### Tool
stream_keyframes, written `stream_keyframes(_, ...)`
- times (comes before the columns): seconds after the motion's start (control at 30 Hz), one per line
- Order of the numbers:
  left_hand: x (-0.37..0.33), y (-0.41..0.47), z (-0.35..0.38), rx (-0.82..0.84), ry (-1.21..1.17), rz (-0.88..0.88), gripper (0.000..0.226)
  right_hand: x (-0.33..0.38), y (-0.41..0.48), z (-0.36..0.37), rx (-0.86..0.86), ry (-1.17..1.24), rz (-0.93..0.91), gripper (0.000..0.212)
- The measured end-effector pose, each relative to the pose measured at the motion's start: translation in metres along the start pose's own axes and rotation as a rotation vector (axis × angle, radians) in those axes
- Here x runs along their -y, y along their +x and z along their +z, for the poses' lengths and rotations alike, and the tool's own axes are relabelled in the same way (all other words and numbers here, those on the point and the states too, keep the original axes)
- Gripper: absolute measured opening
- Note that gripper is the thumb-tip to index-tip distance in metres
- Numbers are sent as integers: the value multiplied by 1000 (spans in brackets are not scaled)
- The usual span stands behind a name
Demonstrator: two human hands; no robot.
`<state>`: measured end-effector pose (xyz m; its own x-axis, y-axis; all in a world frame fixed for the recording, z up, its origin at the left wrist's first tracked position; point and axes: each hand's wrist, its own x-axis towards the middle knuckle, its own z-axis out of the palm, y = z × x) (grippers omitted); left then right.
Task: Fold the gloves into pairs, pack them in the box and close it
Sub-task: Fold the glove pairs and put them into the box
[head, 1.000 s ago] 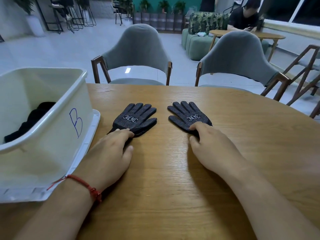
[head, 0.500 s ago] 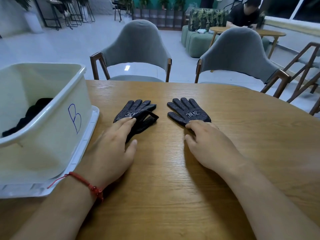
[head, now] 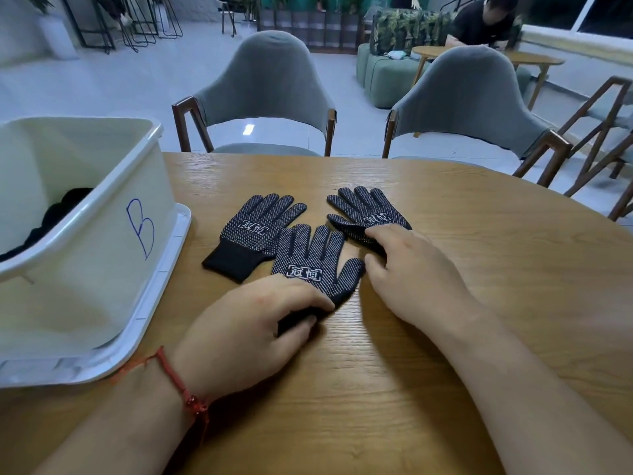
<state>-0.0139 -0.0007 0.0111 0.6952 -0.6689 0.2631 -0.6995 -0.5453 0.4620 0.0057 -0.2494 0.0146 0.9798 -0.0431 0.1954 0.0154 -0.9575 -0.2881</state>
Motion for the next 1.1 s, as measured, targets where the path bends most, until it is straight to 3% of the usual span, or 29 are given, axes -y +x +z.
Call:
stream_keyframes(0.17,-13,-3,-5,26,-212,14,22,1,0,-6,-278,176,-40,53)
stream_keyframes(0.27,-2,-1,-1,-171,-144,-75,15,-2,1,-5,-196,192,-25,69)
stream_keyframes(0.33,11,0,3,-213,-17,-160,22,-7,3,-2,-121,146,6,53)
stream_keyframes(0.43,26,-1,6,-171,101,-293,48,-10,5,-8,-144,107,83,17)
stream_keyframes(0.57,29,-3,8,-59,188,-398,73,-2,2,-21,-294,195,80,17)
stream_keyframes(0.67,25,-4,6,-47,196,-412,78,11,-1,-30,-320,607,88,20)
stream_keyframes(0.77,17,-4,3,-30,144,-336,69,28,-4,-47,-213,1123,115,25)
stream_keyframes(0.83,14,-3,2,26,82,-271,69,37,-7,-57,-143,1320,82,26)
stream_keyframes(0.97,18,-6,1,62,37,-222,64,50,-9,-67,-7,1494,-41,26)
stream_keyframes(1.1,19,-7,0,45,39,-195,63,62,-2,-65,24,1454,-147,33)
